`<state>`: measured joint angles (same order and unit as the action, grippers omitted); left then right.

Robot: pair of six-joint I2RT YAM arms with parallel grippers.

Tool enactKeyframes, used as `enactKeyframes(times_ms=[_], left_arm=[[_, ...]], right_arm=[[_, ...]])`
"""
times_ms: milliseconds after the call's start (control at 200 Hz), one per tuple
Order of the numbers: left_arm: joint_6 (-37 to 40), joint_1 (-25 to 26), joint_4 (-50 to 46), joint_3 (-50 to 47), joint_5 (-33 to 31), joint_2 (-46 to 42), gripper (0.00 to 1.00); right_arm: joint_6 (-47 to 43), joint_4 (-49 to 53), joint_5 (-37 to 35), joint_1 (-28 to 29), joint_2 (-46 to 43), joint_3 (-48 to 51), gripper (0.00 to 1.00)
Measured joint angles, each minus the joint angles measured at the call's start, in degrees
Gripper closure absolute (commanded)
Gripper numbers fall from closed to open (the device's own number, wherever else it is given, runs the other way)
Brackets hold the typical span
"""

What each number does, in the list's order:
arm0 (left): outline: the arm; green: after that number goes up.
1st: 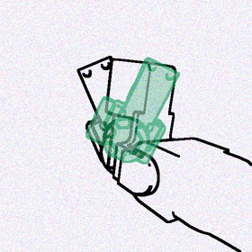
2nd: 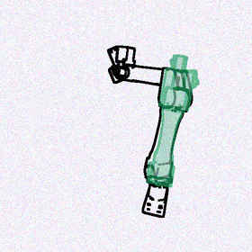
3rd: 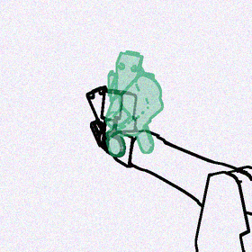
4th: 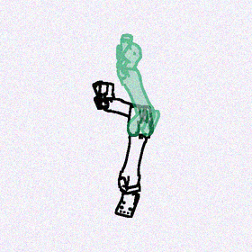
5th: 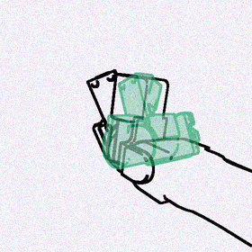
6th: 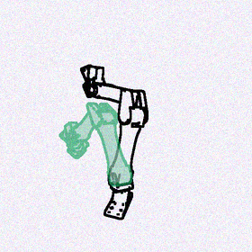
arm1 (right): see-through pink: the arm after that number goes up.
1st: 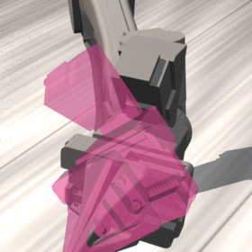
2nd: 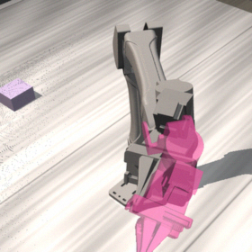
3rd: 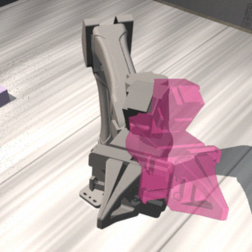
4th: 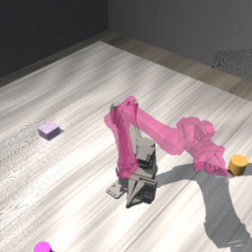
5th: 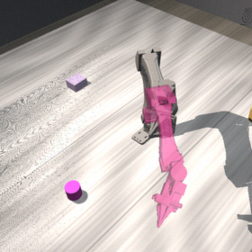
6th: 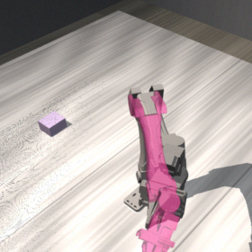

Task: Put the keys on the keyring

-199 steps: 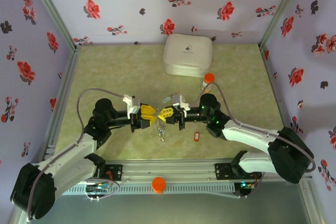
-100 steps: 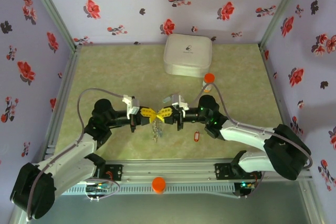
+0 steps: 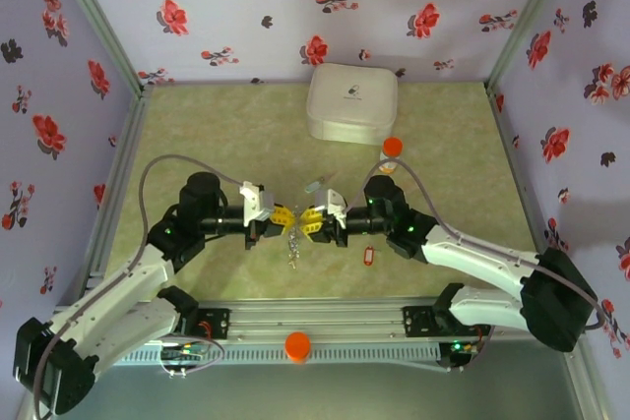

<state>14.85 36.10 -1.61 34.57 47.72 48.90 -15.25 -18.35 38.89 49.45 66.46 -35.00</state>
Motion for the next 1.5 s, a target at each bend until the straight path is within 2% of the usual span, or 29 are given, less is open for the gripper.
enactKeyframes(times_ms=[290, 600, 655, 745, 840, 960, 1135, 1315, 1505], left_arm=[[7.7, 1.6, -9.7, 2.6, -2.8, 1.9, 1.00], [9.7, 2.5, -11.4, 3.7, -4.3, 2.8, 1.00], [9.7, 2.5, -11.6, 3.7, -4.3, 2.8, 1.00], [9.7, 2.5, -11.8, 3.7, -4.5, 2.8, 1.00], [9.7, 2.5, -11.7, 3.7, -4.7, 2.8, 0.72], [7.8, 2.4, -9.4, 3.1, -5.2, 1.7, 0.61], [3.5, 0.7, -3.0, -1.8, -5.1, -2.0, 0.64], [-2.3, 0.6, 3.8, -5.5, -4.5, -1.1, 0.67], [-7.5, 0.5, 11.8, -7.2, -3.3, 1.0, 0.76]], right_arm=[[-1.3, 1.3, -0.1, 0.5, 0.0, -0.2, 0.80], [-2.3, 1.9, 0.4, 0.6, 0.0, -0.3, 0.94], [-2.3, 2.0, 0.5, 0.6, 0.1, -0.3, 1.00], [-2.3, 1.9, 0.5, 0.6, 0.3, -0.3, 1.00], [-2.1, 1.5, 0.6, 0.6, 0.4, -0.3, 1.00], [-1.0, -0.3, 1.1, 0.5, 0.3, 0.3, 1.00], [1.6, -4.1, 2.1, -0.6, 0.3, 2.1, 1.00], [3.8, -6.9, 2.7, -0.7, 0.3, 2.2, 1.00], [5.9, -10.7, 2.7, -1.1, 0.8, 2.6, 1.00]])
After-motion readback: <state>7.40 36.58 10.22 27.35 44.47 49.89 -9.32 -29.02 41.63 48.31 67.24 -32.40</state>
